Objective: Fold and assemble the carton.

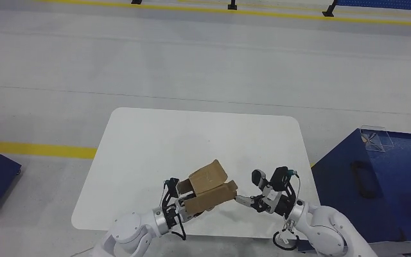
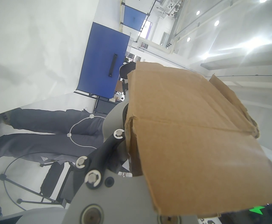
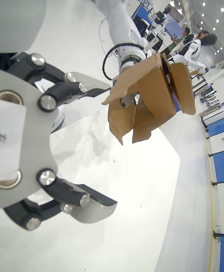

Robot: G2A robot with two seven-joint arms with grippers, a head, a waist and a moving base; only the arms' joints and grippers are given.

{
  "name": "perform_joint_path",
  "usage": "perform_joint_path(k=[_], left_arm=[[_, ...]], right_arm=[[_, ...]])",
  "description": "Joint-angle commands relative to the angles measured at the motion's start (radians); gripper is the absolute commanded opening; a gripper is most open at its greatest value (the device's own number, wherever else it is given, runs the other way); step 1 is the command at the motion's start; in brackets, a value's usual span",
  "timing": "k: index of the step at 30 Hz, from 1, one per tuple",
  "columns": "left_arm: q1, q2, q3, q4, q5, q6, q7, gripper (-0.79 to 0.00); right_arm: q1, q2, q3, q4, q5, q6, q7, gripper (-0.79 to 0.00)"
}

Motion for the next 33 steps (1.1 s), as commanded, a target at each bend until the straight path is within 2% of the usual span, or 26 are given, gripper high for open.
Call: perform_joint_path(k=[1, 5, 8, 14, 25, 33], left_arm=[[0.001, 0.0, 0.004, -0.001, 0.015, -0.01, -0.001, -0.785], [0.002, -0.001, 0.016, -0.004, 0.03, -0.026, -0.007, -0.785], [0.006, -0.001, 0.028, -0.011, 0.012, -0.049, -0.061, -0.785], [0.006, -0.001, 0.028, -0.011, 0.012, -0.049, -0.061, -0.785], [0.033, -0.01, 0.059, -0.034, 0.177, -0.155, 0.147, -0.785], [0.046, -0.015, 0.104, -0.038, 0.292, -0.243, 0.173, -0.785]], right_arm=[[0.023, -0.007, -0.029, 0.02, -0.015, 0.037, -0.033, 0.0], [0.069, -0.018, -0.091, 0.051, -0.043, 0.052, -0.031, 0.0], [0.086, -0.024, -0.116, 0.063, -0.055, 0.059, -0.043, 0.0], [0.08, -0.024, -0.096, 0.063, -0.024, 0.024, -0.045, 0.0], [0.045, -0.019, 0.026, 0.059, 0.022, 0.067, -0.099, 0.0], [0.063, -0.033, -0.033, 0.04, -0.231, 0.189, -0.221, 0.0]])
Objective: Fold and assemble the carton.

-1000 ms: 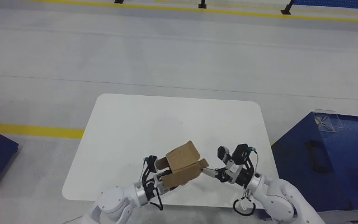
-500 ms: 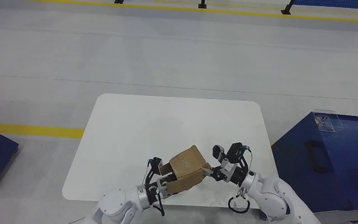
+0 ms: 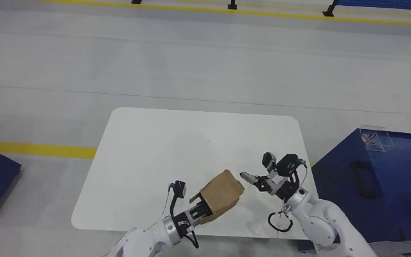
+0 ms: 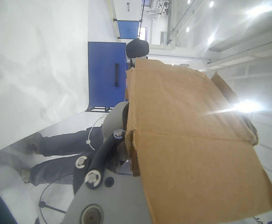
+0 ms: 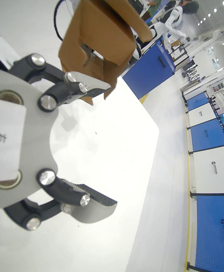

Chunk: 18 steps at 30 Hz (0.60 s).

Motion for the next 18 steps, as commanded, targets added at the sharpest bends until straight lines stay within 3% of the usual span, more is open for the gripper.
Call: perform_joint_path(k=[1, 7, 18], left_arm=[[-0.002, -0.002, 0.007, 0.005, 0.004, 0.0, 0.001, -0.785], [-0.01, -0.006, 0.01, 0.015, -0.006, 0.014, 0.008, -0.785], [-0.016, -0.011, -0.004, 0.032, -0.06, 0.042, 0.017, -0.785]], right_arm=[[0.007, -0.005, -0.027, 0.001, -0.074, 0.029, -0.037, 0.0], [0.011, -0.016, -0.086, -0.005, -0.246, 0.087, -0.113, 0.0], [-0.032, -0.025, -0.12, -0.052, -0.311, 0.088, -0.134, 0.0]])
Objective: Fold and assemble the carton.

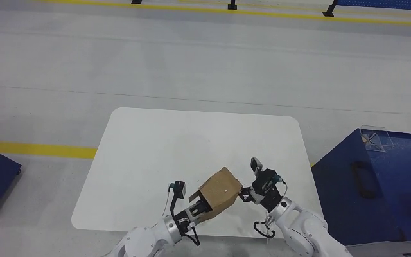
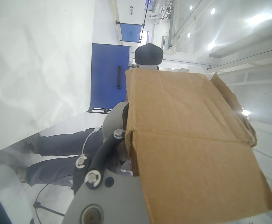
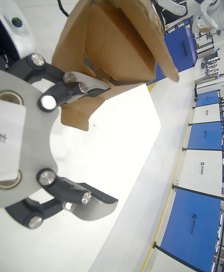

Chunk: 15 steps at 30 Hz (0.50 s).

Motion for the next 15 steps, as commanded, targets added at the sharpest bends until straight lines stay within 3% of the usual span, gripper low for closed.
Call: perform_joint_path(k=[1, 15], left_arm=[[-0.002, -0.001, -0.001, 0.003, -0.005, 0.003, -0.004, -0.785], [-0.007, -0.005, -0.002, 0.015, -0.02, 0.002, -0.03, -0.785]], right_arm=[[-0.003, -0.002, -0.007, -0.007, -0.008, 0.004, 0.003, 0.0], [0.006, -0.012, 0.0, -0.006, 0.03, -0.022, 0.044, 0.0]])
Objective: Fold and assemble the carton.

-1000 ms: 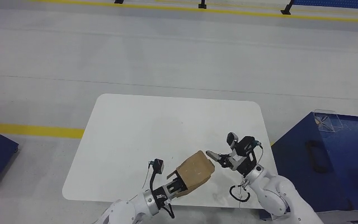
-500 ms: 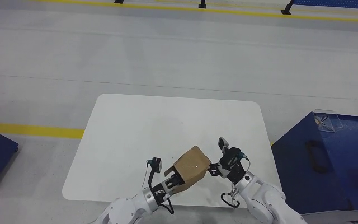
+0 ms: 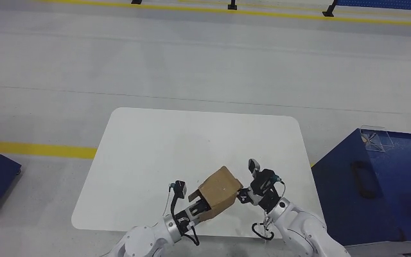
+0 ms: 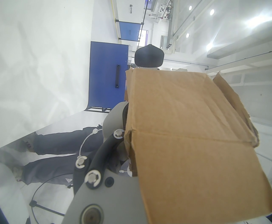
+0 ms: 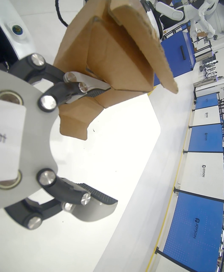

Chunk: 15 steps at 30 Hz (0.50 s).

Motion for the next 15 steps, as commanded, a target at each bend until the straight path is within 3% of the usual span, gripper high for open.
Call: perform_joint_path(k=[1, 10, 15], left_arm=[[-0.004, -0.001, 0.002, 0.004, -0.007, 0.003, -0.004, -0.785], [-0.01, -0.002, -0.025, 0.012, -0.076, 0.002, -0.045, -0.785], [-0.007, -0.001, -0.031, 0.009, -0.085, -0.001, -0.056, -0.785]], right_arm=[[0.004, -0.001, 0.006, 0.002, 0.013, -0.003, -0.002, 0.0], [0.001, 0.006, 0.163, 0.065, 0.214, -0.037, 0.051, 0.0], [0.026, 0.003, 0.129, 0.126, 0.272, -0.062, 0.188, 0.0]])
